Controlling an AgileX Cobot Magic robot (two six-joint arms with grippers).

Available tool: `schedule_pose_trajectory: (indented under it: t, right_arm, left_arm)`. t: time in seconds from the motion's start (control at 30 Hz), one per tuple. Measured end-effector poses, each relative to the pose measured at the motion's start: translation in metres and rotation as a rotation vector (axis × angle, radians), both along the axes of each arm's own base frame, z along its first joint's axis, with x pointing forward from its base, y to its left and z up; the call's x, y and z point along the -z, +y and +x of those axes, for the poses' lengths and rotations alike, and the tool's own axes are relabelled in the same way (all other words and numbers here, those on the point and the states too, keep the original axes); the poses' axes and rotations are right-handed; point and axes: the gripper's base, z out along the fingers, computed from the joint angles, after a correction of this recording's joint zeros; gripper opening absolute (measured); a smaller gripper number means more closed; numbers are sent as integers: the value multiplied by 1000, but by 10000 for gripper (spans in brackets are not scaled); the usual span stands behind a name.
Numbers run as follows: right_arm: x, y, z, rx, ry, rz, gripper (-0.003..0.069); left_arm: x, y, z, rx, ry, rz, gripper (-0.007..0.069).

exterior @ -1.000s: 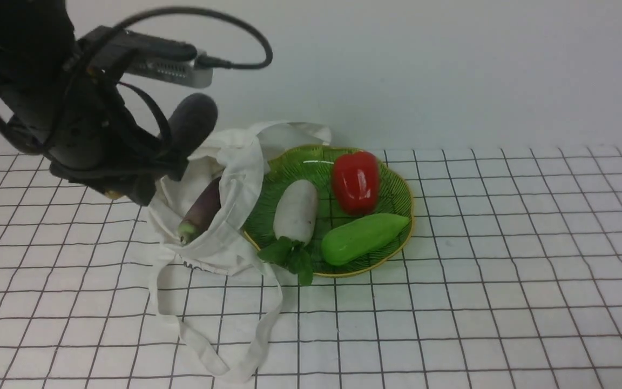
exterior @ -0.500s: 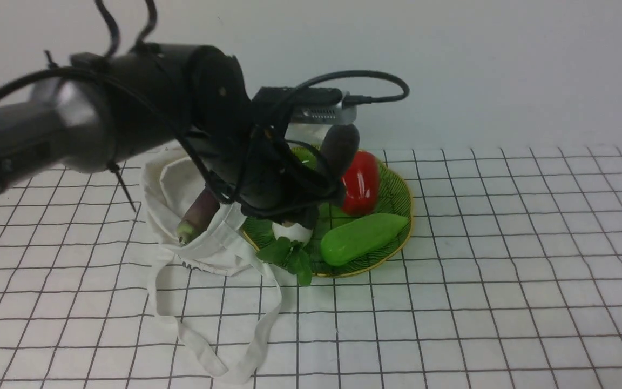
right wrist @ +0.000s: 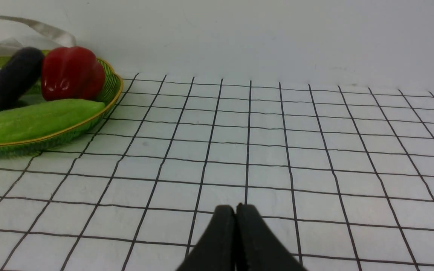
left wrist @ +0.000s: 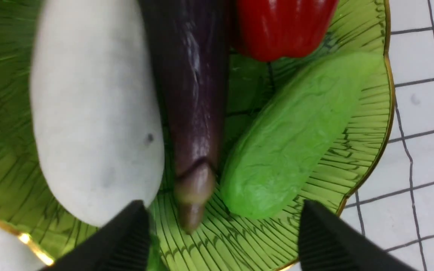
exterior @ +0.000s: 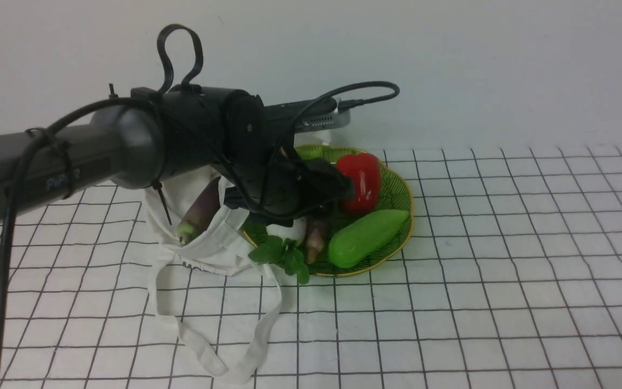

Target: Take vegetables from bag on white checkered tablecloth place on plate.

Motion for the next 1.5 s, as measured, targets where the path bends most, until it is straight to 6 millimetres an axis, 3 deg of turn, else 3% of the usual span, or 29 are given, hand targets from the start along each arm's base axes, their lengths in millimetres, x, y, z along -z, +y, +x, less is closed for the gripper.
schedule_pose_trajectory:
  t: [0.13,0.23,0.27,0.3,0.33,0.37,0.4,0.43,0.47,0.5,0.6,0.63,0.67,0.8,0.97,1.23,1.5]
  right_arm:
    - [0,0,0,0,0,0,-15]
    - [0,0,0,0,0,0,-15]
    - [0,0,0,0,0,0,-15]
    - [0,0,0,0,0,0,-15]
    - [0,0,0,0,0,0,-15]
    - [0,0,0,0,0,0,-15]
    - [0,0,0,0,0,0,-15]
    - [0,0,0,0,0,0,-15]
    - [0,0,0,0,0,0,-15]
    - [0,0,0,0,0,0,-15]
    - [0,0,0,0,0,0,-15]
    - [0,0,0,0,0,0,-15]
    - [0,0,0,0,0,0,-15]
    - [0,0,0,0,0,0,-15]
    - [0,0,0,0,0,0,-15]
    - [0,0,0,0,0,0,-15]
    - [0,0,0,0,0,0,-15]
  left_arm:
    - [-17,4,-9,30,7,15,503]
    - [-52,14,-25,106,-53,49,398]
    - [-55,15,-26,118,-61,55,388]
    - [-81,24,-40,170,-109,92,288]
    - [-81,24,-40,170,-109,92,288]
    - [-108,36,-58,227,-152,141,158]
    - [-123,44,-69,250,-177,173,94]
    - [-125,46,-72,251,-180,177,83]
    - [-150,60,-92,265,-223,214,27]
    - [-153,62,-94,265,-227,217,22]
    - [-189,92,-139,247,-321,247,-5]
    - [-190,93,-142,246,-326,245,-6]
    - [-194,103,-158,240,-351,240,-8]
    - [-176,127,-204,233,-418,200,-8]
    - [-123,139,-233,215,-521,116,-8]
    - [-48,152,-258,237,-420,157,-8]
    - [-31,156,-263,261,-343,211,-8]
